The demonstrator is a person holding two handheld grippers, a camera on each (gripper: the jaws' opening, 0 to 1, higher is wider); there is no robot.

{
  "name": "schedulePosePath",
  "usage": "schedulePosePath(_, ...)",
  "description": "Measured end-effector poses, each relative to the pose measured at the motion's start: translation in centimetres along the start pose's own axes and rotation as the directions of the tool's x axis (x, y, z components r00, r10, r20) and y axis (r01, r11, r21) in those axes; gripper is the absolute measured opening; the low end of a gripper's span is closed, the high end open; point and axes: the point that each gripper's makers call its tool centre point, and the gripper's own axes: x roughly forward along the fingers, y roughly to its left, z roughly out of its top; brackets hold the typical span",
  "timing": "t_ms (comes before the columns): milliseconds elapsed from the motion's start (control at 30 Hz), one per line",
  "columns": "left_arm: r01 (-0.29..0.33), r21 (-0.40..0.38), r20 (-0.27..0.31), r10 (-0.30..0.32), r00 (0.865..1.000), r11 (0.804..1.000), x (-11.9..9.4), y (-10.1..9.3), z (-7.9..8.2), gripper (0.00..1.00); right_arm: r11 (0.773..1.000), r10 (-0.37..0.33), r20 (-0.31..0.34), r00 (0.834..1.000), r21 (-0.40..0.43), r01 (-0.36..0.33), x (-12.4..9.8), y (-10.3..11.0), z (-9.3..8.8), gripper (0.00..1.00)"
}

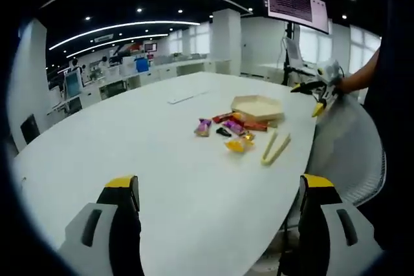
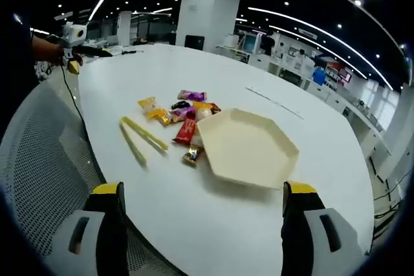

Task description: Place the target food into the container with the food tongs after gripping and lifting it, then release it inside without dropping or visibly crushing the food.

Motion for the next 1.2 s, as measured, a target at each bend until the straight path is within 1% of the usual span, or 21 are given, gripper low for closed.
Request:
schedulePosePath(33, -0.005, -0.005, 0.001, 0.005, 1.0, 1.0, -0.1, 0.1, -0.1, 0.99, 1.0, 0.009, 0.001, 1.0, 0.02, -0.009, 0.0, 0.1, 0.1, 0.99)
schedulePosePath(67, -0.015, -0.014, 0.002, 0.015, 1.0, 1.0, -0.3, 0.3, -0.2, 0.99, 0.999, 0.001, -0.002, 1.0, 0.046, -0.001, -0.2, -0.3, 0.3, 0.99)
schedulePosePath(100, -0.022, -0.019, 0.003, 0.022, 1.0, 1.0, -0.4, 0.4, -0.2, 0.99, 0.999, -0.016, 0.019, 1.0, 0.043, 0.015, -0.3, -0.7, 1.0, 0.99)
schedulePosePath(133, -0.024, -0.027, 0.004, 0.024, 1.0, 0.999, -0.5, 0.3, -0.4, 0.99, 0.999, -0.03, 0.07, 0.997, 0.048, 0.026, -0.4, -1.0, 2.2, 0.99)
schedulePosePath(167, -0.027, -0.032, 0.005, 0.027, 1.0, 0.999, -0.6, 0.3, -0.5, 0.99, 0.998, -0.045, 0.08, 0.996, 0.056, 0.041, -0.4, -1.3, 2.5, 0.99)
schedulePosePath(233, -0.033, -0.043, 0.004, 0.033, 0.999, 0.999, -0.8, 0.3, -0.7, 0.99, 0.998, -0.056, 0.1, 0.993, 0.046, 0.052, -0.3, -1.5, 2.8, 0.99)
schedulePosePath(267, -0.033, -0.047, 0.005, 0.034, 0.999, 0.998, -0.8, 0.3, -0.9, 0.99, 0.998, -0.063, 0.099, 0.993, 0.026, 0.061, -0.2, -1.5, 2.5, 0.99)
schedulePosePath(300, -0.035, -0.05, 0.004, 0.036, 0.999, 0.998, -0.8, 0.4, -1.0, 0.99, 0.998, -0.062, 0.081, 0.995, 0.019, 0.06, 0.0, -1.4, 1.9, 0.99)
schedulePosePath(333, -0.036, -0.052, 0.003, 0.036, 0.999, 0.998, -0.8, 0.4, -1.1, 0.99, 0.998, -0.056, 0.069, 0.996, 0.026, 0.054, 0.0, -1.3, 1.7, 0.99)
schedulePosePath(400, -0.038, -0.055, 0.001, 0.039, 0.999, 0.998, -0.9, 0.5, -1.1, 0.99, 0.998, -0.066, 0.083, 0.994, 0.026, 0.064, -0.1, -1.5, 2.0, 0.99)
schedulePosePath(467, -0.037, -0.056, 0.001, 0.037, 0.999, 0.998, -0.9, 0.5, -1.1, 0.99, 0.997, -0.077, 0.082, 0.994, 0.018, 0.076, -0.2, -1.7, 2.0, 0.99)
schedulePosePath(567, -0.036, -0.055, -0.002, 0.036, 0.999, 0.998, -0.9, 0.4, -1.2, 0.99, 0.997, -0.07, 0.078, 0.994, 0.026, 0.068, -0.1, -1.6, 1.9, 0.99)
schedulePosePath(633, -0.035, -0.049, 0.0, 0.035, 0.999, 0.998, -0.9, 0.4, -1.1, 0.99, 0.998, -0.055, 0.082, 0.995, 0.019, 0.054, 0.0, -1.3, 2.0, 0.99)
schedulePosePath(700, -0.035, -0.047, -0.001, 0.035, 0.999, 0.998, -1.0, 0.3, -1.1, 0.99, 0.999, -0.051, 0.075, 0.996, -0.01, 0.052, 0.2, -1.1, 1.8, 0.99)
schedulePosePath(767, -0.041, -0.044, 0.005, 0.041, 0.999, 0.998, -1.1, 0.5, -1.0, 0.99, 0.999, -0.04, 0.082, 0.996, -0.011, 0.041, 0.2, -0.9, 1.9, 0.99)
schedulePosePath(900, -0.041, -0.045, 0.005, 0.042, 0.999, 0.998, -1.1, 0.4, -1.1, 0.99, 0.999, -0.051, 0.087, 0.995, -0.007, 0.052, 0.0, -1.3, 2.0, 0.99)
schedulePosePath(1200, -0.014, -0.035, -0.005, 0.014, 1.0, 0.999, -0.9, -0.1, -0.9, 0.98, 0.998, -0.02, 0.077, 0.997, -0.055, 0.024, 0.1, -0.2, 2.3, 0.99)
